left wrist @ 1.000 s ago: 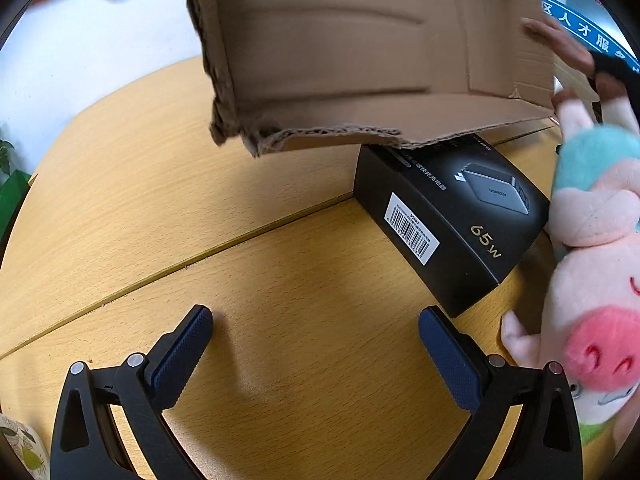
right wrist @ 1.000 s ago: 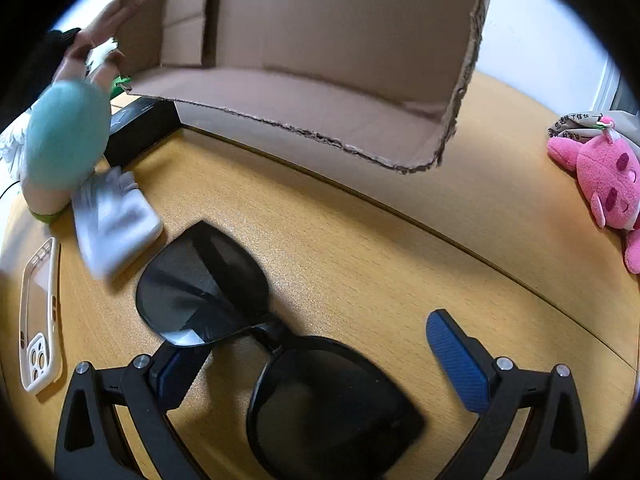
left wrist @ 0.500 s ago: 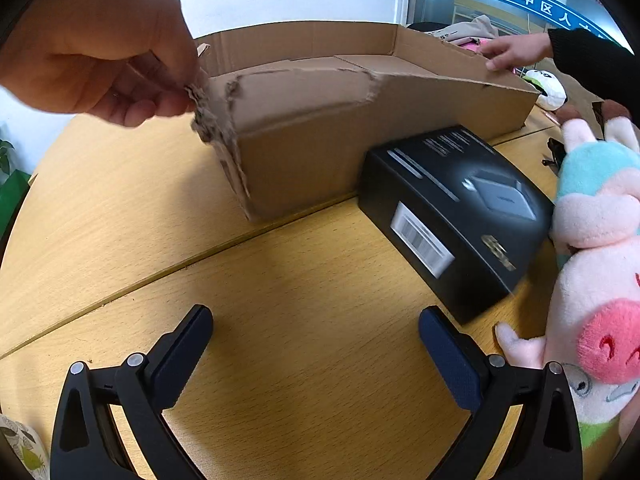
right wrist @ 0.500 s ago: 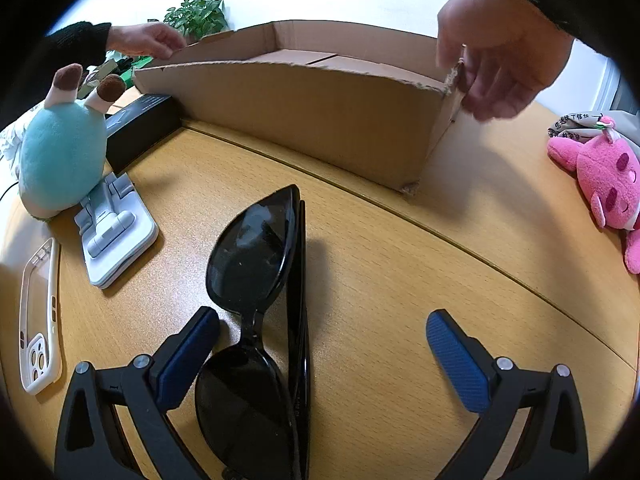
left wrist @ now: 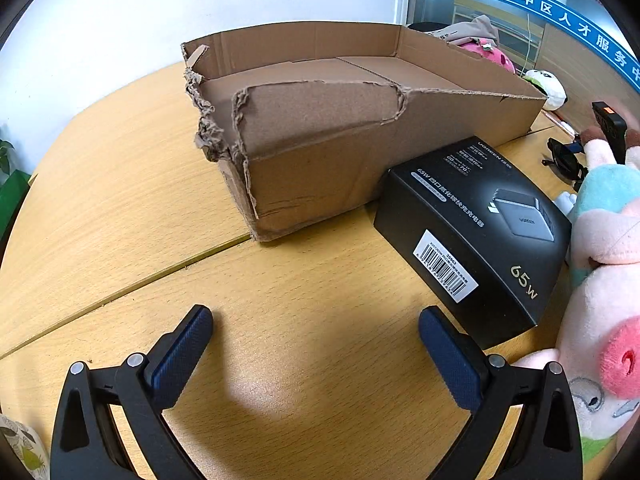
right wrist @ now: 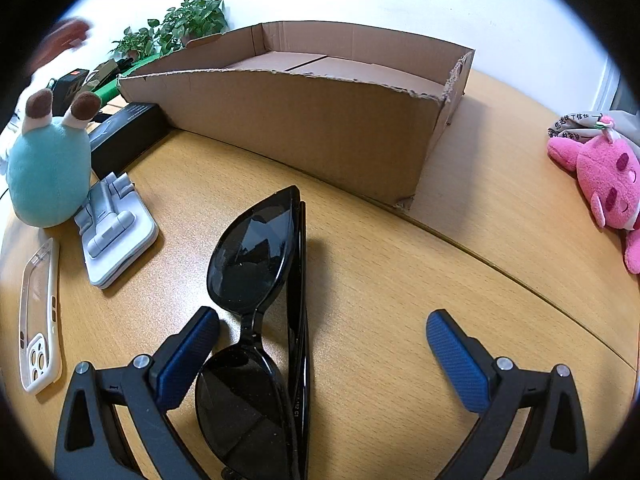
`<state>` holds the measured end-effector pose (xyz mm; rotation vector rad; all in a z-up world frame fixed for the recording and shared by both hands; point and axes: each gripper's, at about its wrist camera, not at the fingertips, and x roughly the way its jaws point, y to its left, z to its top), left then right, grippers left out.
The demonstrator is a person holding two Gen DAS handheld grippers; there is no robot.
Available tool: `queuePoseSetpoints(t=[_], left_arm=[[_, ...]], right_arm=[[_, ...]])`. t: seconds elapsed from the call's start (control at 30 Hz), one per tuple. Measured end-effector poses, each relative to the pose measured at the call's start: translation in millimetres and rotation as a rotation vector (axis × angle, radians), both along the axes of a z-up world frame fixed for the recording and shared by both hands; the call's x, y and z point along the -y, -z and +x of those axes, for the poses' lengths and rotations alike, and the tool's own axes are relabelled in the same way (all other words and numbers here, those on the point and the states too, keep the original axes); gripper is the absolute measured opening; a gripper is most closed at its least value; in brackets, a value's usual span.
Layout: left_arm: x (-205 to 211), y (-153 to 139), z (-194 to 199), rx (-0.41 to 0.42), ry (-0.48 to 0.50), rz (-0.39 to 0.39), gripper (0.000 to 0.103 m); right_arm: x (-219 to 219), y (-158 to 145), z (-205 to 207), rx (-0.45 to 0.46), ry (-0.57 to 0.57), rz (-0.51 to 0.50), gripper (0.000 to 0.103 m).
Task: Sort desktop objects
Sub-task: 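Move both tools toward the plush pig beside the charger box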
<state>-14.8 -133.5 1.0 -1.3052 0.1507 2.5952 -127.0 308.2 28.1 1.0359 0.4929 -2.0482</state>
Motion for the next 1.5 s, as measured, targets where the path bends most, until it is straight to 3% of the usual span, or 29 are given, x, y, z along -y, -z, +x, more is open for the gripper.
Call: queuePoseSetpoints(t=[0.37, 0.6, 0.77, 0.83, 1.0, 1.5], left_arm=[[-4, 0, -2, -0.001, -0.023, -0.001, 0.103], [-2, 1, 1, -0.001, -0.049, 0.000, 0.103], [-3, -7, 7, -0.001, -0.157, -0.002, 0.103], [-22, -4, 1, -0.001, -0.199, -0.002, 0.103], [-22, -4, 9, -0.001, -0.225, -0.001, 0.103], [-22, -3, 11, -0.003, -0.221, -0.003, 0.103]], right_arm=[[0, 0, 0, 0.000, 0.002, -0.001, 0.103], [6, -1, -4, 0.003, 0.088, -0.001, 0.103], [3, -1, 8, 0.004, 0.214, 0.001, 0.103], [1, -1, 15, 0.005, 0.294, 0.001, 0.103], [4, -2, 21, 0.005, 0.433, 0.001, 0.103], [5, -1, 20, 0.004, 0.465, 0.003, 0.103]])
